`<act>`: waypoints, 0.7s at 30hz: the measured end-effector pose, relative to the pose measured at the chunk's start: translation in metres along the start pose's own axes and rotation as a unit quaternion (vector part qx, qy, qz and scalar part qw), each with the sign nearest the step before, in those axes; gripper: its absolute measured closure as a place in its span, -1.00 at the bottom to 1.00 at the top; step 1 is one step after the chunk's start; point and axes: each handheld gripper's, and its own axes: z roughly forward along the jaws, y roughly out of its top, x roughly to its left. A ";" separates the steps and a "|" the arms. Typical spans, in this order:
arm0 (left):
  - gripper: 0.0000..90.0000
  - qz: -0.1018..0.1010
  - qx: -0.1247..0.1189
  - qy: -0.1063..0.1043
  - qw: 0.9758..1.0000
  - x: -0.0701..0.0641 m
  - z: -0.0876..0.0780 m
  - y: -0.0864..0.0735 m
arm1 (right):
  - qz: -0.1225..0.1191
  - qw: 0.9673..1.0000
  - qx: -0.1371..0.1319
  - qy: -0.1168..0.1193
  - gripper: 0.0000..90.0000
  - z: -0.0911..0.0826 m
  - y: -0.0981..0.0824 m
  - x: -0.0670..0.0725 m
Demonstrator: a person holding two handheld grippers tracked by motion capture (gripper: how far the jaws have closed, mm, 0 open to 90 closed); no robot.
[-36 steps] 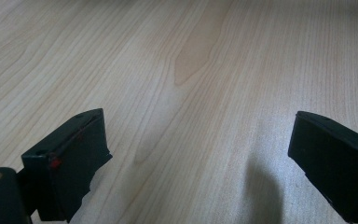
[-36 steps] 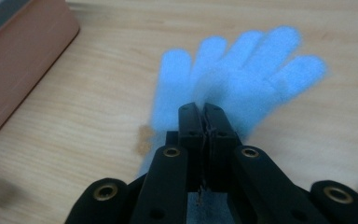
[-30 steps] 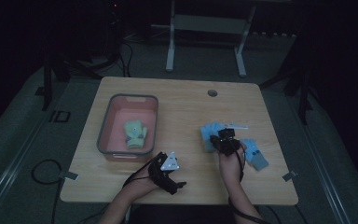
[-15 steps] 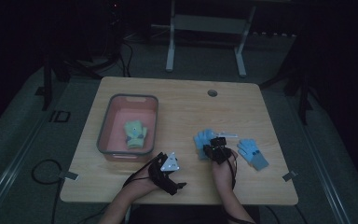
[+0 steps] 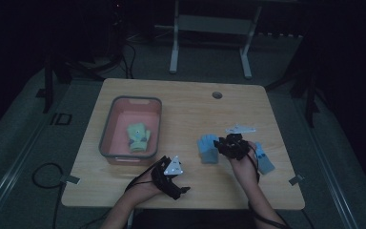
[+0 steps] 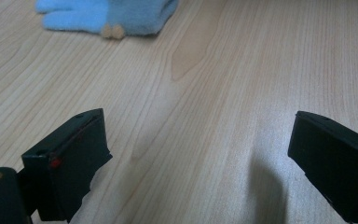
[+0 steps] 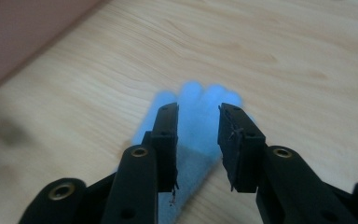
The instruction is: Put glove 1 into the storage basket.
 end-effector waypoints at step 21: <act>-0.88 0.000 -0.006 -0.004 1.000 0.001 0.000 -0.002 | -0.068 0.995 0.045 0.054 0.47 -0.040 -0.026 -0.098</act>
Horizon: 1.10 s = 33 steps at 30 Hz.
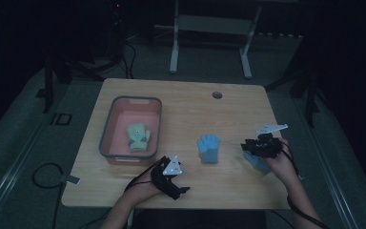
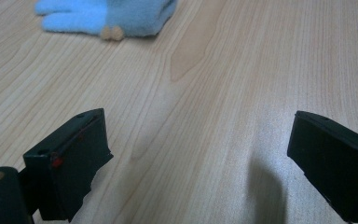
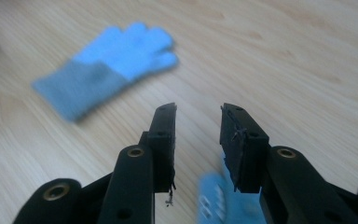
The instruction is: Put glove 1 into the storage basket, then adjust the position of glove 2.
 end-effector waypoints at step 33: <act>-0.88 -0.003 -0.002 0.000 1.000 0.000 0.000 -0.001 | 0.020 0.998 0.045 -0.036 0.93 0.004 -0.041 -0.032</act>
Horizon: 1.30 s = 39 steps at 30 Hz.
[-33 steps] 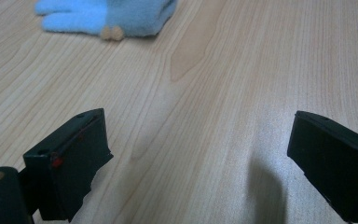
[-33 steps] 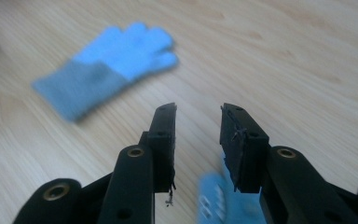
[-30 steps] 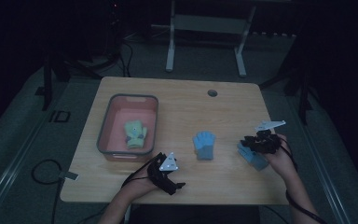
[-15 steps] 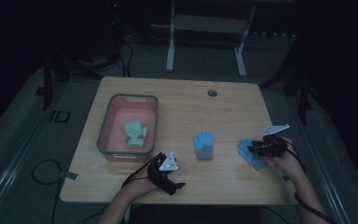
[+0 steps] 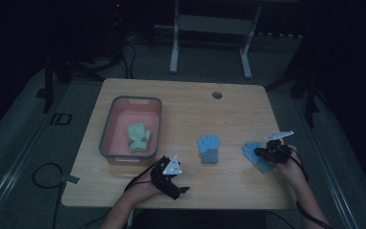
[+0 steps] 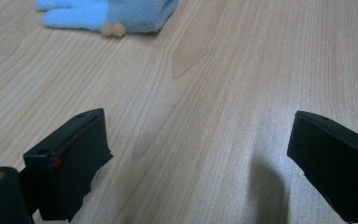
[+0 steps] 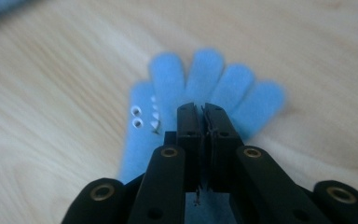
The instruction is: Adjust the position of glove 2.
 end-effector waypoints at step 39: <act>-0.88 0.001 -0.006 -0.001 1.000 0.001 -0.002 0.000 | 0.146 0.986 -0.020 -0.083 0.58 0.022 0.035 0.018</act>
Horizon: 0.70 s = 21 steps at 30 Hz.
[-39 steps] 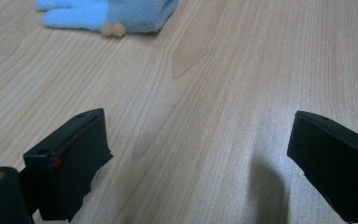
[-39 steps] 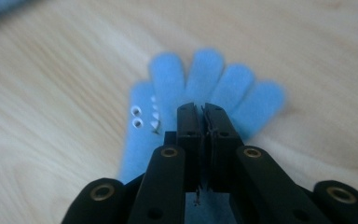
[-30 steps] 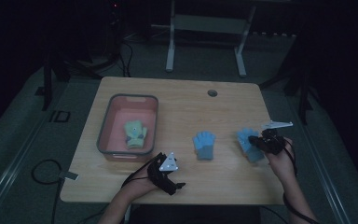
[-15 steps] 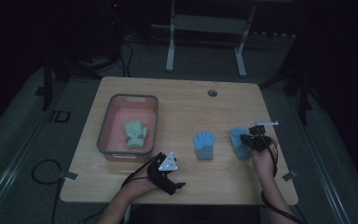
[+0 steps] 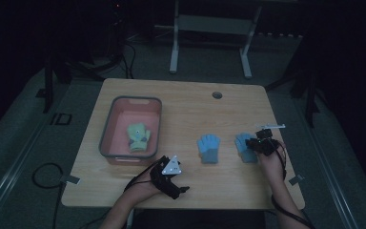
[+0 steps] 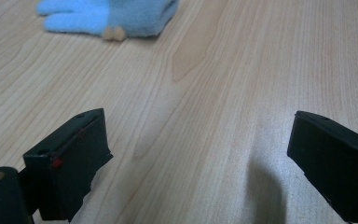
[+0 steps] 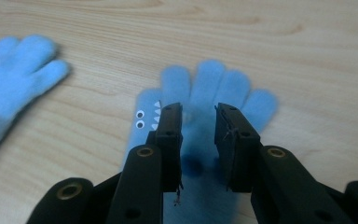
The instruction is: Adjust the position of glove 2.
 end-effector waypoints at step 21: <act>-0.88 -0.002 0.003 0.007 1.000 -0.001 0.002 0.000 | -0.151 0.984 -0.001 0.092 0.46 0.002 -0.025 -0.016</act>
